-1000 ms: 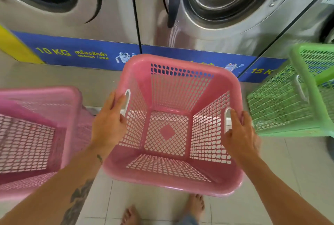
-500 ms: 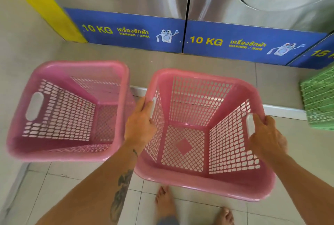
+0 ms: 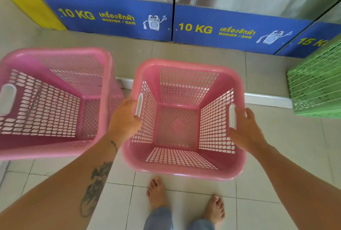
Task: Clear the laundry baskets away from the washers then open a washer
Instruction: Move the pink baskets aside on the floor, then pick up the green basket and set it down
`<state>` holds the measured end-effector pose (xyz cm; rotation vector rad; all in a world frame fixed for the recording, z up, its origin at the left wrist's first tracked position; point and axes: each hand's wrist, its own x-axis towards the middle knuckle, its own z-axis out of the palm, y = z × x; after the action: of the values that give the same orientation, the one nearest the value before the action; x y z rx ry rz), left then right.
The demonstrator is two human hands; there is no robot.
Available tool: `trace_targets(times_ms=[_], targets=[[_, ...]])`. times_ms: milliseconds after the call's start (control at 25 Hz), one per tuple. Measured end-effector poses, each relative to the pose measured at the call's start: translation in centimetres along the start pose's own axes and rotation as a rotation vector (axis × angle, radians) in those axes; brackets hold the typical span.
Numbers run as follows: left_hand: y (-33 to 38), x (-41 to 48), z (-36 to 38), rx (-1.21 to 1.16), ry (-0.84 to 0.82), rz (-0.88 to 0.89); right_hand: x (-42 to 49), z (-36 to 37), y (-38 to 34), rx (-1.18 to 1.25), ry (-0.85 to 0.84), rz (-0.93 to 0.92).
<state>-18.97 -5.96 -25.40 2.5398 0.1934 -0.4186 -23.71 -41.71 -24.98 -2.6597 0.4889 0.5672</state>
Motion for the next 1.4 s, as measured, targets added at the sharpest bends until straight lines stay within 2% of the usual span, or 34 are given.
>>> trace_targets(times_ms=[120, 400, 480, 600, 840, 1000, 1160, 1320, 1400], targets=[[3.9, -0.7, -2.6, -0.127, 0.006, -0.049, -1.2, -3.0, -1.1, 0.129, 0.022, -0.051], [18.2, -5.1, -3.2, -0.312, -0.142, 0.203, -5.0, -13.2, 0.9, 0.309, 0.102, -0.149], [23.9, -5.9, -2.0, -0.302, -0.138, 0.277, -5.1, -16.4, 3.9, 0.332, 0.184, -0.211], [33.3, -6.9, 0.7, -0.379, -0.045, 0.331, -4.4, -21.3, 9.9, 0.370, 0.311, -0.309], [50.6, -10.3, 9.4, -0.421, -0.020, 0.378, -3.8, -30.6, 25.3, 0.367, 0.412, -0.338], [59.7, -11.8, 15.4, -0.450, 0.013, 0.400, -2.9, -36.6, 35.4, 0.330, 0.462, -0.263], [65.9, -10.4, 20.7, -0.413, -0.038, 0.439, -0.6, -39.9, 42.8, 0.325, 0.528, -0.169], [70.5, -6.4, 24.6, -0.260, -0.005, 0.497, 3.4, -41.6, 48.2, 0.293, 0.525, -0.032], [72.2, -3.6, 26.4, -0.168, 0.028, 0.468, 6.4, -42.5, 50.2, 0.263, 0.494, 0.034]])
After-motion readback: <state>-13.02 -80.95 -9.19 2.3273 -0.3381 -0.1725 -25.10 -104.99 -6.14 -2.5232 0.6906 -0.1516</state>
